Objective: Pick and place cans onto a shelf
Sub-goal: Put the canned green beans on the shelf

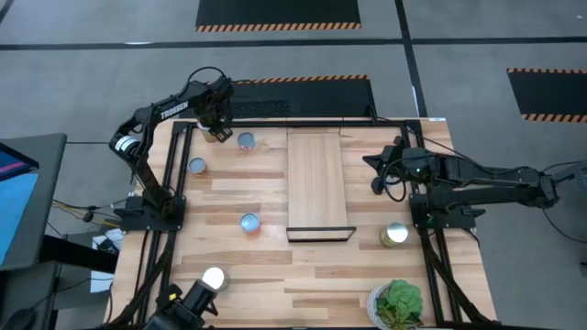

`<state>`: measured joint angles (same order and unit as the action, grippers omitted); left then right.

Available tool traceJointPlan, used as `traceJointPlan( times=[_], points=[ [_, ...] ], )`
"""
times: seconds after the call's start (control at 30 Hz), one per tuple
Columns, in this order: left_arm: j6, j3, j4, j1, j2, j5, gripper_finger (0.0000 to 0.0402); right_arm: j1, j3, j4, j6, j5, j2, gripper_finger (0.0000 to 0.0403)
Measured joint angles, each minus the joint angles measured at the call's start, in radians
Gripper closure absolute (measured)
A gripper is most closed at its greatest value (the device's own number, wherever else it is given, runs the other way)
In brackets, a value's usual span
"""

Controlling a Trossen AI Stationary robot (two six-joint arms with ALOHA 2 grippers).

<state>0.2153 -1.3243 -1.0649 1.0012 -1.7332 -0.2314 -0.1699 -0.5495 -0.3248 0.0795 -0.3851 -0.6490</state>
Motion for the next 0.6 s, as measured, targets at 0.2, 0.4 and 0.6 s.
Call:
traceJointPlan(
  times=[0.2, 0.4, 0.6],
  points=[
    [0.027, -0.002, -0.042, -0.007, 0.0, -0.005, 0.0338, 0.0, 0.0, 0.0, 0.0, 0.0, 0.0, 0.0375],
    [0.022, -0.018, -0.11, -0.016, 0.0, -0.001, 0.0398, 0.0, 0.0, -0.002, 0.0, 0.0, 0.0, 0.0375],
    [0.007, -0.141, -0.293, -0.073, -0.003, 0.021, 0.0401, 0.0, 0.0, -0.003, 0.0, 0.0, 0.0, 0.0375]
  ],
)
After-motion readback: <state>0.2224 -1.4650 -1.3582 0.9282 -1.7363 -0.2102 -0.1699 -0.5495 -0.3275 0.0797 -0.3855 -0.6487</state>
